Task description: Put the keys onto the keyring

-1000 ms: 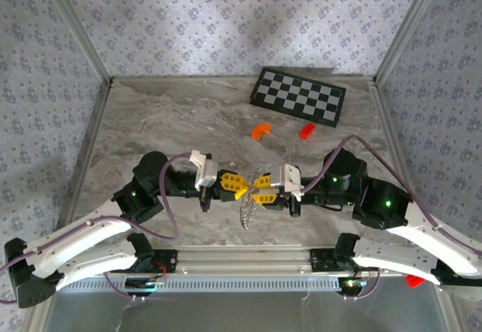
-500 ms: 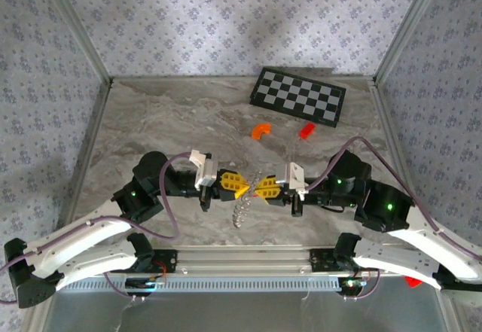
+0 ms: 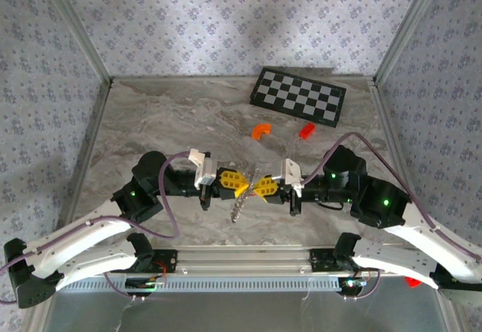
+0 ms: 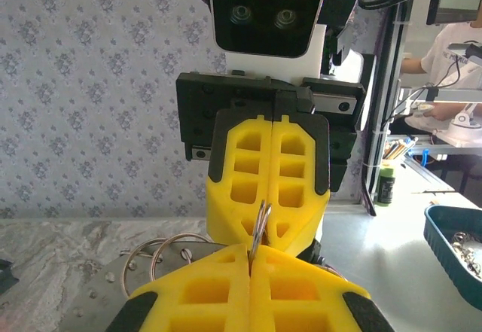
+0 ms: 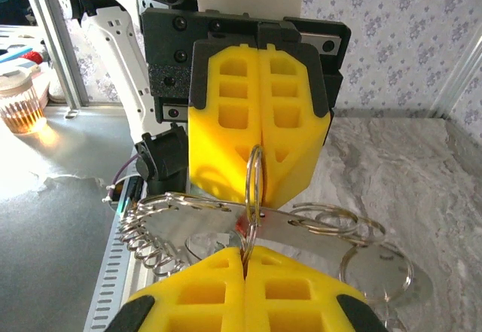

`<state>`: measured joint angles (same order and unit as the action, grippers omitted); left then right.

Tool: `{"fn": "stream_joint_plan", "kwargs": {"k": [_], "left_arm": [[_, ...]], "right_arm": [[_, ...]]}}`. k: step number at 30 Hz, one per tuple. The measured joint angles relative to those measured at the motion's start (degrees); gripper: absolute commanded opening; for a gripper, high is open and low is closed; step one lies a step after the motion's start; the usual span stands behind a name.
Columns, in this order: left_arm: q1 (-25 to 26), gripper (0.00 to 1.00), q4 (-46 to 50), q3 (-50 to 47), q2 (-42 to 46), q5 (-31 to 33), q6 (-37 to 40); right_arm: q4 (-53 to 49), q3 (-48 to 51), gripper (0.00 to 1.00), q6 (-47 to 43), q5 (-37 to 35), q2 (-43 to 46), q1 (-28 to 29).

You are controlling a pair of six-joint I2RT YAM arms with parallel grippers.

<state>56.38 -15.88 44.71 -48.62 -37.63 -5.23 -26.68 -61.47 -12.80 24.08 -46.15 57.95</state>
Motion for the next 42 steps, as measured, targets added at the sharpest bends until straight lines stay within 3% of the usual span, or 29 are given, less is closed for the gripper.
{"fn": "stream_joint_plan", "kwargs": {"k": [4, 8, 28, 42], "left_arm": [[0.0, 0.0, 0.0, 0.0, 0.2, 0.0, 0.0], [0.3, 0.0, 0.2, 0.0, 0.2, -0.1, 0.0], [1.0, 0.0, 0.2, 0.0, 0.1, 0.9, 0.2], [1.6, 0.0, -0.9, 0.2, 0.2, 1.0, 0.2]], "right_arm": [[-0.7, -0.7, 0.04, 0.2, 0.8, -0.5, -0.3], [-1.0, -0.7, 0.0, 0.4, 1.5, -0.5, -0.5], [-3.4, -2.3, 0.01, 0.4, 2.8, -3.3, -1.0], [-2.2, -2.1, 0.1, 0.4, 2.7, -1.4, -1.1]]}}
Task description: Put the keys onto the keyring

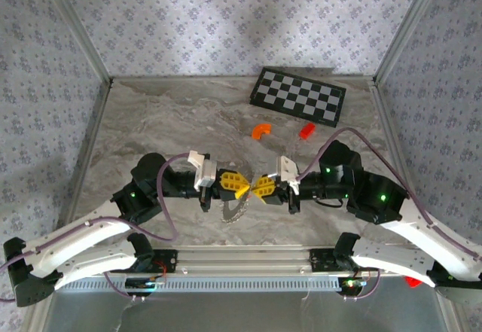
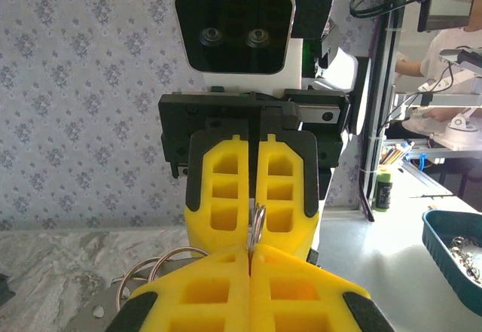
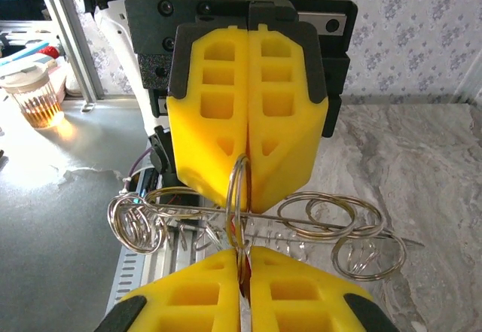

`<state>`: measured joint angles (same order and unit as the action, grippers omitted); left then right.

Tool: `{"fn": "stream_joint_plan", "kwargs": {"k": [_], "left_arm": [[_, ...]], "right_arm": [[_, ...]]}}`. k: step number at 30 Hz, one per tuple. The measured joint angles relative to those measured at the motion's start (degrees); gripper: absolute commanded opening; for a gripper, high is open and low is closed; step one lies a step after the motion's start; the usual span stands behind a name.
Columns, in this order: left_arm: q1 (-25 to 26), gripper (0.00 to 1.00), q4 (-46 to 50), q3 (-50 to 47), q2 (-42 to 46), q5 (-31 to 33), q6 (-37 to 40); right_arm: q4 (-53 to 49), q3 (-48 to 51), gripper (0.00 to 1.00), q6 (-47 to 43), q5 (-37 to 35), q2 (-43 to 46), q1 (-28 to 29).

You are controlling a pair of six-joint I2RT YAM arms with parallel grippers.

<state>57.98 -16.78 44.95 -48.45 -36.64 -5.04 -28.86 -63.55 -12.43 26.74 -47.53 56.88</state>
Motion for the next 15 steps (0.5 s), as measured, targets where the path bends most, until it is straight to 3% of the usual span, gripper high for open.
{"fn": "stream_joint_plan", "kwargs": {"k": [7, 12, 15], "left_arm": [[0.3, 0.0, -0.1, 0.0, 0.0, -0.2, 0.0], [0.6, 0.0, -0.2, 0.0, 0.0, -1.3, 0.0], [1.0, 0.0, -0.2, 0.0, 0.0, -1.7, 0.0]], "right_arm": [[1.3, 1.0, 0.11, 0.1, -0.4, 1.4, 0.0], [2.0, 1.2, 0.23, 0.8, -1.7, 1.6, -0.4], [2.8, 1.8, 0.24, 1.1, -2.3, 2.0, -0.8]]}}
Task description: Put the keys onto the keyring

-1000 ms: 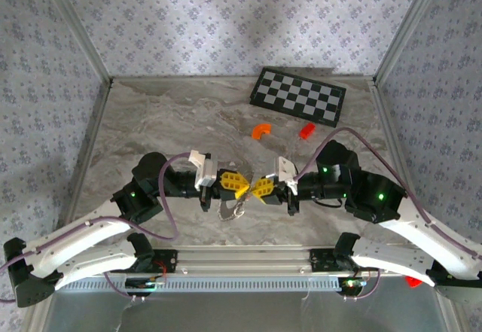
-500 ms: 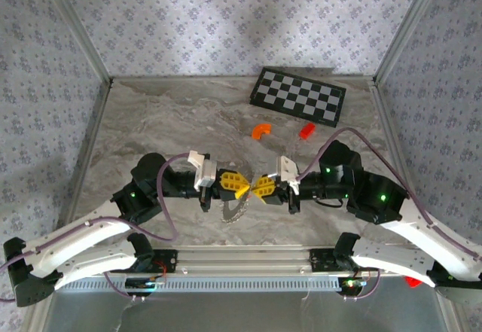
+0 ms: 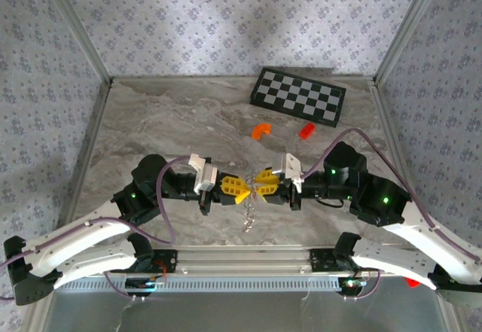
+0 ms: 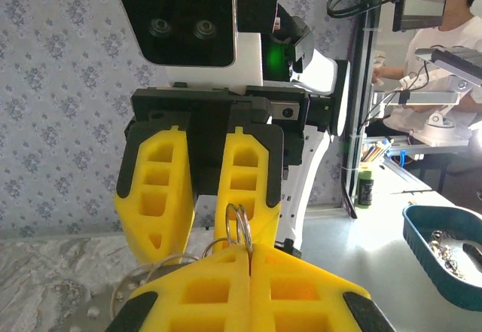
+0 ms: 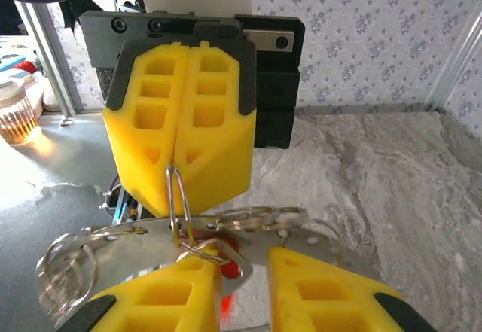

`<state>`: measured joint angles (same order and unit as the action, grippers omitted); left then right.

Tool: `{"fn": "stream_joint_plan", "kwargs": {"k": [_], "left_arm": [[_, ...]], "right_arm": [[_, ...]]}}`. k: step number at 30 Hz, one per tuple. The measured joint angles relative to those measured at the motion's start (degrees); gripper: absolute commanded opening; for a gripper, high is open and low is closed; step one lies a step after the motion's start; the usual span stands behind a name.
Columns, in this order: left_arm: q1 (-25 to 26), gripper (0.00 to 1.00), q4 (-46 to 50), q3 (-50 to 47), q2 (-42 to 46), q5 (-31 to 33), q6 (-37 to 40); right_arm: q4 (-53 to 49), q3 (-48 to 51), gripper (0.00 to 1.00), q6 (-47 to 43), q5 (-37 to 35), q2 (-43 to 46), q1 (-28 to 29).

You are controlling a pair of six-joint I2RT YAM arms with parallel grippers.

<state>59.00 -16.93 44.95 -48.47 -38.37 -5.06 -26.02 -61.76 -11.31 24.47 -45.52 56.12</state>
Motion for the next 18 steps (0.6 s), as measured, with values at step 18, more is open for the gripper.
{"fn": "stream_joint_plan", "kwargs": {"k": [18], "left_arm": [[0.4, 0.0, 0.2, 0.0, 1.2, -2.3, 0.0]], "right_arm": [[2.4, 2.2, 0.24, 1.0, 1.3, 1.0, 0.1]]}}
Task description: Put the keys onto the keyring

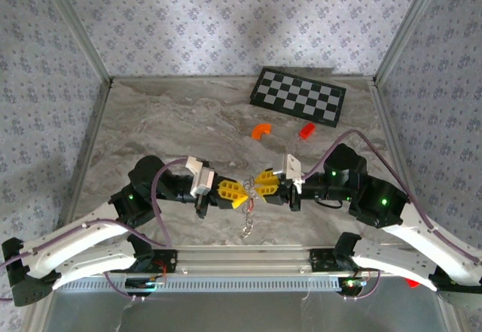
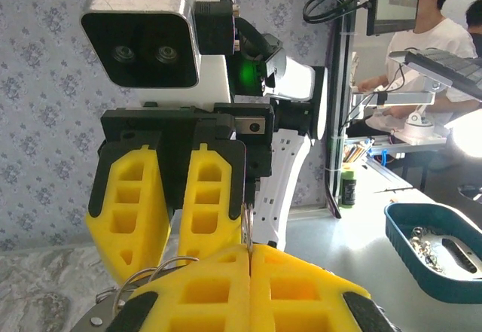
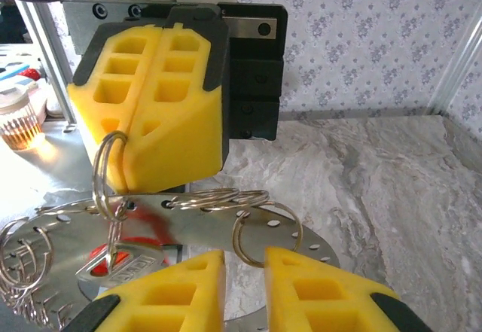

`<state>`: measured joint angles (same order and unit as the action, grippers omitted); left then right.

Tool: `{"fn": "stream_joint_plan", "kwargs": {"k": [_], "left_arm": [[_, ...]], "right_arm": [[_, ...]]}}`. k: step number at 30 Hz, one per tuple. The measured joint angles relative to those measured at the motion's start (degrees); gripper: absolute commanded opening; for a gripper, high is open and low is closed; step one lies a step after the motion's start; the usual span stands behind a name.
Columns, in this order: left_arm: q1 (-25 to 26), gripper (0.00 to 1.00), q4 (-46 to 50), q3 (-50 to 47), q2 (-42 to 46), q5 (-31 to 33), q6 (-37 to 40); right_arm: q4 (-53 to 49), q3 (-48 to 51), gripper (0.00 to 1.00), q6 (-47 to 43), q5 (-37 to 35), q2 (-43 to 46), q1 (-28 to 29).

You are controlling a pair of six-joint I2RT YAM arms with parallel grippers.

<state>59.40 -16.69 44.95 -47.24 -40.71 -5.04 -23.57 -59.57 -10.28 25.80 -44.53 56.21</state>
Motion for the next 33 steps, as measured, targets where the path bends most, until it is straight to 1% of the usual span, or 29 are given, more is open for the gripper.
{"fn": "stream_joint_plan", "kwargs": {"k": [5, 7, 10, 12, 14, 18, 20, 25, 27, 33], "left_arm": [[0.0, 0.0, 0.2, 0.0, 0.0, 0.0, 0.0], [0.0, 0.0, 0.2, 0.0, 0.0, 0.0, 0.0], [0.0, 0.0, 0.7, 0.0, 0.2, 0.0, 0.3], [0.0, 0.0, 1.1, 0.0, 0.5, 0.0, 0.6], [0.0, 0.0, 1.5, 0.0, 0.8, 0.0, 0.9], [0.0, 0.0, 1.7, 0.0, 0.8, 0.0, 1.0], [0.0, 0.0, 1.9, 0.0, 0.8, 0.0, 1.1], [0.0, 0.0, 2.0, 0.0, 0.8, 0.5, 1.4], [0.0, 0.0, 2.1, 0.0, 0.8, 0.6, 1.6], [0.0, 0.0, 3.5, 0.0, 1.0, 2.3, 2.6]], "right_arm": [[0.0, 1.0, 0.29, 0.0, 0.6, 1.2, 0.9], [0.1, 1.5, 0.34, 0.1, 0.7, 2.3, 1.2], [0.3, 2.6, 0.47, 0.2, 1.2, 4.9, 1.7], [0.8, 3.1, 0.51, 0.2, 1.7, 6.3, 2.1], [1.5, 3.7, 0.52, 0.2, 2.2, 7.5, 2.6], [4.1, 4.1, 0.52, -0.3, 2.3, 8.5, 3.7], [5.3, 4.3, 0.51, -0.7, 2.3, 8.2, 4.0], [8.0, 4.3, 0.45, -1.1, 2.0, 6.3, 4.6], [8.5, 4.3, 0.44, -1.3, 1.6, 5.2, 4.9], [8.9, 4.3, 0.37, -1.6, 0.5, 3.0, 5.4]]}}
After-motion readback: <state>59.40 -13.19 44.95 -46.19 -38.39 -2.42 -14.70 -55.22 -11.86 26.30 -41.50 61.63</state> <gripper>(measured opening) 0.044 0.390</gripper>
